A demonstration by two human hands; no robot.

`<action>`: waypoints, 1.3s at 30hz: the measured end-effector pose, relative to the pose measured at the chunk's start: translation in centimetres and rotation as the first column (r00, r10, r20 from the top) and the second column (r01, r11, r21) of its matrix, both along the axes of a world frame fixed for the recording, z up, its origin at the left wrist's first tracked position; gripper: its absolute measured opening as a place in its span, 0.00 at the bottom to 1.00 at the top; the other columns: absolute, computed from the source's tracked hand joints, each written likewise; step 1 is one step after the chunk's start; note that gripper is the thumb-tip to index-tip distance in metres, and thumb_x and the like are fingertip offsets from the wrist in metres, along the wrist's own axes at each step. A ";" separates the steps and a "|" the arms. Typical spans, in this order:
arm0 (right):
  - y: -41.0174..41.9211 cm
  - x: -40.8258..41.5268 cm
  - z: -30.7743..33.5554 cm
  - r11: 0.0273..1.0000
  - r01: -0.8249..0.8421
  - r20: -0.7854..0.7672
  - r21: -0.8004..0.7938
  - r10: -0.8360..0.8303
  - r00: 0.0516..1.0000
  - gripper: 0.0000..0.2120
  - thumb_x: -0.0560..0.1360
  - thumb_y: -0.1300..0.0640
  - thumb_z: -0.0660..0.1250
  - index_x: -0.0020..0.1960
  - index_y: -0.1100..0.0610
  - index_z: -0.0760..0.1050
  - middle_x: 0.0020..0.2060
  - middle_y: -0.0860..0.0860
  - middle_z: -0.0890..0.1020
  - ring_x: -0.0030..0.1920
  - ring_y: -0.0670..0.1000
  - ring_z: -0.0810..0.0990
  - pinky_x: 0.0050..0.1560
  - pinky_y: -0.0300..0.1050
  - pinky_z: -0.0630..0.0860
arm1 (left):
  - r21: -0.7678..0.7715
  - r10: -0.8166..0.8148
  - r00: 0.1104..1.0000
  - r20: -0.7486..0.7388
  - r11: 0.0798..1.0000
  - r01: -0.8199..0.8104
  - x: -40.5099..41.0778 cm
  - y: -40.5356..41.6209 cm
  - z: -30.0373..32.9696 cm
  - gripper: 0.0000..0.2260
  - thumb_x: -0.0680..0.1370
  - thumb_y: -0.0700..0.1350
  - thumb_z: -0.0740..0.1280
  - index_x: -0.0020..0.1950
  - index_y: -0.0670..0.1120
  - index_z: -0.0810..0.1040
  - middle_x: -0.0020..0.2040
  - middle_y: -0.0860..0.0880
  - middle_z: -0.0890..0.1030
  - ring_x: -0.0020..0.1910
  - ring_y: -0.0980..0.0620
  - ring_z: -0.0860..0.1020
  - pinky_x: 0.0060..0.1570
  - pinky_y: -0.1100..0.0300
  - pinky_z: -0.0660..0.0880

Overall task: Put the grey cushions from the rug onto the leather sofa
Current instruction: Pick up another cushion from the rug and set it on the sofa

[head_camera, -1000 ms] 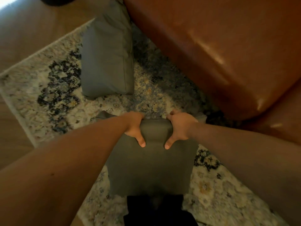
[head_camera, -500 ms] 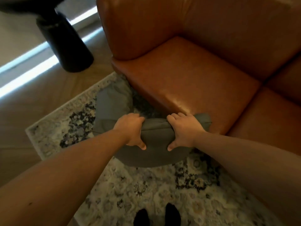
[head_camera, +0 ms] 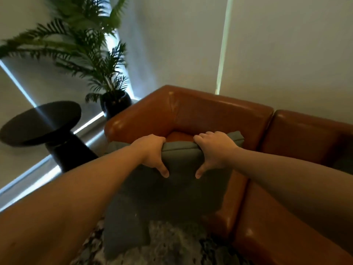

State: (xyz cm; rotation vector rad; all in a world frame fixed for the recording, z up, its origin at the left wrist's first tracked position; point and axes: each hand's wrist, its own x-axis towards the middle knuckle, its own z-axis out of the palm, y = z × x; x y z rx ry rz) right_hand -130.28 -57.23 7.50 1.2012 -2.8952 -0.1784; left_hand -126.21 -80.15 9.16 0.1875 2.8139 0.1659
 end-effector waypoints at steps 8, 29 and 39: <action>10.9 -5.5 4.7 0.990 0.140 -0.083 0.010 -0.139 0.987 0.42 0.51 0.19 0.66 0.50 0.49 0.67 0.40 0.45 0.74 0.37 0.49 0.72 0.33 0.42 0.65 | -0.067 -0.197 0.979 -0.042 0.979 0.194 -9.9 10.6 5.2 0.41 0.50 0.69 0.77 0.58 0.54 0.71 0.51 0.54 0.75 0.48 0.50 0.75 0.49 0.52 0.76; 34.7 -20.3 -2.1 0.756 0.655 0.093 0.010 -0.653 0.752 0.51 0.54 0.23 0.70 0.67 0.53 0.67 0.56 0.51 0.78 0.53 0.54 0.78 0.47 0.49 0.75 | -0.038 -0.641 0.766 0.053 0.765 0.643 -35.7 37.8 -2.2 0.40 0.57 0.64 0.79 0.62 0.50 0.72 0.55 0.50 0.77 0.52 0.47 0.76 0.51 0.50 0.76; 43.9 -28.1 -7.5 0.729 0.682 0.204 0.057 -0.677 0.707 0.54 0.55 0.24 0.72 0.71 0.54 0.64 0.60 0.51 0.77 0.57 0.55 0.76 0.53 0.50 0.75 | -0.028 -0.620 0.769 0.153 0.775 0.631 -43.5 47.2 -7.6 0.41 0.58 0.62 0.80 0.65 0.48 0.70 0.59 0.48 0.76 0.55 0.45 0.75 0.54 0.50 0.75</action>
